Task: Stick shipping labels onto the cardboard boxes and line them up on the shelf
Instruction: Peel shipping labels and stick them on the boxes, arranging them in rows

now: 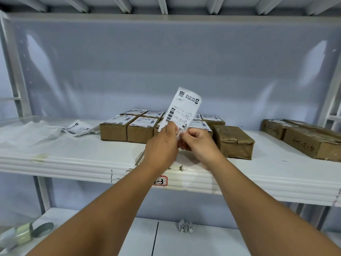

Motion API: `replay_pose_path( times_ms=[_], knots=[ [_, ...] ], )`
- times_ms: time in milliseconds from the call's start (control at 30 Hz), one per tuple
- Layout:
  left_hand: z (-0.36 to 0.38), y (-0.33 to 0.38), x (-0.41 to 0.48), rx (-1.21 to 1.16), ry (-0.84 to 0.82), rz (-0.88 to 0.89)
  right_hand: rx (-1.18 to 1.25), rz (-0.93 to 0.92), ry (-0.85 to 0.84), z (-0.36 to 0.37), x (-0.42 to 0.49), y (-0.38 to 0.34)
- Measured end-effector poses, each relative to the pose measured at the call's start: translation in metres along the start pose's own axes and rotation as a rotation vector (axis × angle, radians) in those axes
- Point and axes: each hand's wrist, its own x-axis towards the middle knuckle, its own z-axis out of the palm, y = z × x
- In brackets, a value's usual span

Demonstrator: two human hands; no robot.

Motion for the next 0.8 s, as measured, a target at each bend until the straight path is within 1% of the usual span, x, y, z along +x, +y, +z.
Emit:
replay_pose_path(
  times_ms=[67,100,133,200,233,333,367,433,567,600,700,800],
  knots=[
    [0.001,-0.001,0.002,-0.015,0.035,0.016,0.004,0.006,0.011,0.001,0.000,0.000],
    [0.002,-0.003,0.003,-0.062,0.048,0.020,0.015,0.010,0.021,0.001,0.001,-0.001],
    [0.002,-0.005,0.005,-0.152,0.050,0.015,0.031,0.017,0.038,0.000,0.001,-0.001],
    [0.002,-0.008,0.007,-0.404,0.041,0.001,0.067,0.039,0.076,-0.002,0.000,-0.002],
    [0.001,-0.009,0.008,-0.478,0.036,0.010,0.081,0.048,0.081,-0.003,0.000,-0.003],
    [0.008,-0.014,0.011,-0.469,-0.004,0.052,0.115,0.060,0.047,-0.003,0.000,-0.003],
    [0.010,-0.015,0.012,-0.488,-0.009,0.038,0.136,0.071,0.042,-0.002,0.001,-0.003],
    [0.011,-0.016,0.015,-0.606,-0.028,-0.020,0.157,0.093,0.042,-0.002,0.003,-0.002],
    [0.002,-0.018,0.013,-0.950,-0.155,-0.158,0.104,0.092,0.040,-0.002,0.004,-0.001],
    [0.001,-0.019,0.013,-0.994,-0.173,-0.170,0.090,0.092,0.038,-0.002,0.004,-0.001],
    [-0.002,-0.017,0.011,-1.028,-0.212,-0.169,0.068,0.089,0.025,-0.001,0.003,-0.001],
    [-0.004,-0.015,0.011,-1.068,-0.218,-0.210,0.051,0.063,0.004,-0.001,0.002,-0.001]
  ],
)
